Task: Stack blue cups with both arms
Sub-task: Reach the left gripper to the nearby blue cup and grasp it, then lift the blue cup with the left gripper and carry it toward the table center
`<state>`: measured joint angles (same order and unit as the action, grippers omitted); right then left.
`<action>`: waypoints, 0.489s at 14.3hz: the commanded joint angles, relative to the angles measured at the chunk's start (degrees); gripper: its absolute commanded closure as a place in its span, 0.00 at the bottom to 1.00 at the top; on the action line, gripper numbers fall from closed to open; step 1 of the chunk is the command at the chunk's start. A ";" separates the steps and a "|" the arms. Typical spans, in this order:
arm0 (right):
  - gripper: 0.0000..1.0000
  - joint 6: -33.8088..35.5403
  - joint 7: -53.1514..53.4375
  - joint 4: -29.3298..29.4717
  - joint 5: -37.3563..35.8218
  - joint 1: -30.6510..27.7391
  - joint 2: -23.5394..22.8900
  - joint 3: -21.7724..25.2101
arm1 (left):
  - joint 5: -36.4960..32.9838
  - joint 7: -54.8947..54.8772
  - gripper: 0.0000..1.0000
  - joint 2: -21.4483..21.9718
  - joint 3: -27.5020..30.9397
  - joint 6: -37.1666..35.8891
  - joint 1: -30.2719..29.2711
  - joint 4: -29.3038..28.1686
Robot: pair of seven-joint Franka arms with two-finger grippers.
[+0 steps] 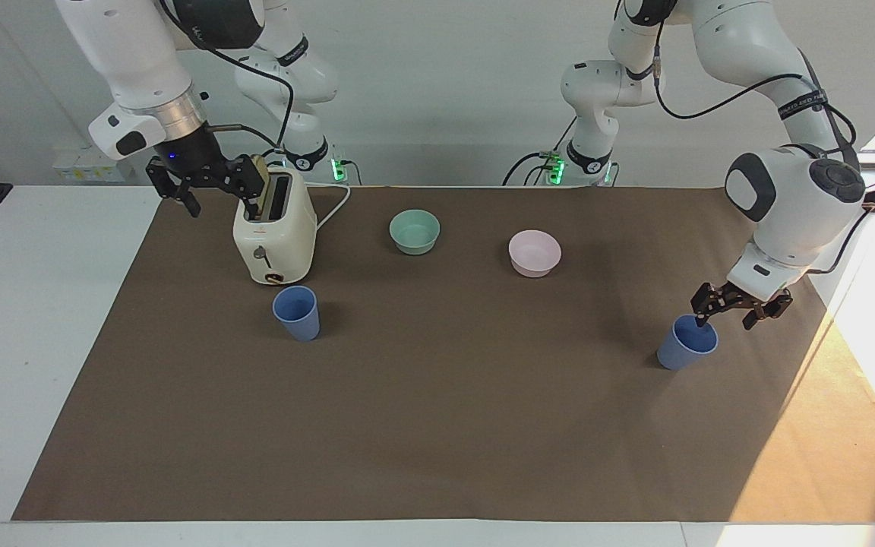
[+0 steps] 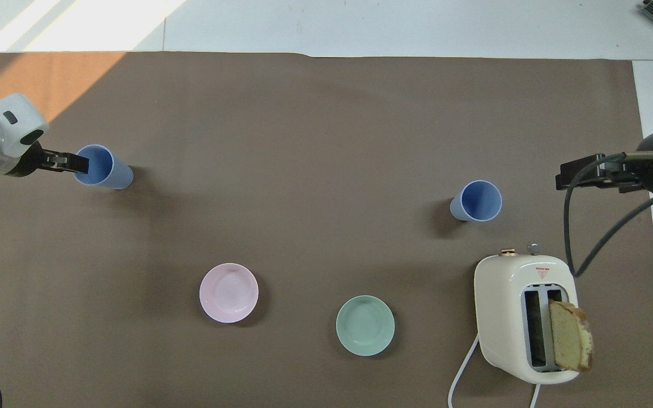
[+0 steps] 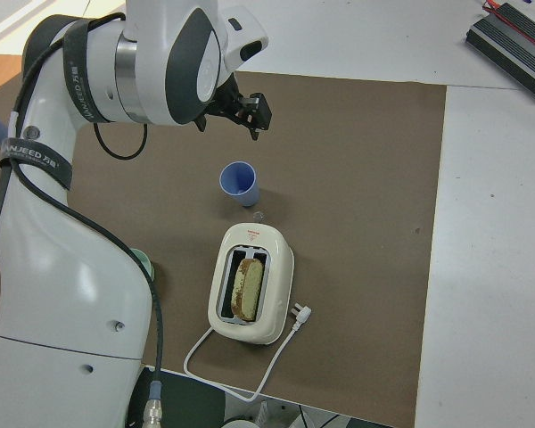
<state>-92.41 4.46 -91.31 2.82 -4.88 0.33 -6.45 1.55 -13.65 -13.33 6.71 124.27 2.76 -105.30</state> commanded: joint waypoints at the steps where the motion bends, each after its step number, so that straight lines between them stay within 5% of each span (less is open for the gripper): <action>1: 0.00 -1.02 0.55 -1.68 0.43 -0.30 1.43 -0.23 | 1.00 -0.59 0.13 -1.51 -0.30 4.12 -0.13 -1.22; 5: 0.00 -0.75 0.55 -1.68 0.43 -0.30 1.52 -0.31 | 1.09 -0.42 0.25 -2.93 -0.39 6.69 -0.04 -2.54; 7: 0.00 -0.67 0.55 -1.77 0.43 -0.30 1.52 -0.31 | 1.87 -0.33 0.39 -2.67 -0.39 7.48 0.05 -4.29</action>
<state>-92.41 4.46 -91.34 2.83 -4.87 0.35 -6.48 2.15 -13.62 -16.87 6.30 129.60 2.76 -106.97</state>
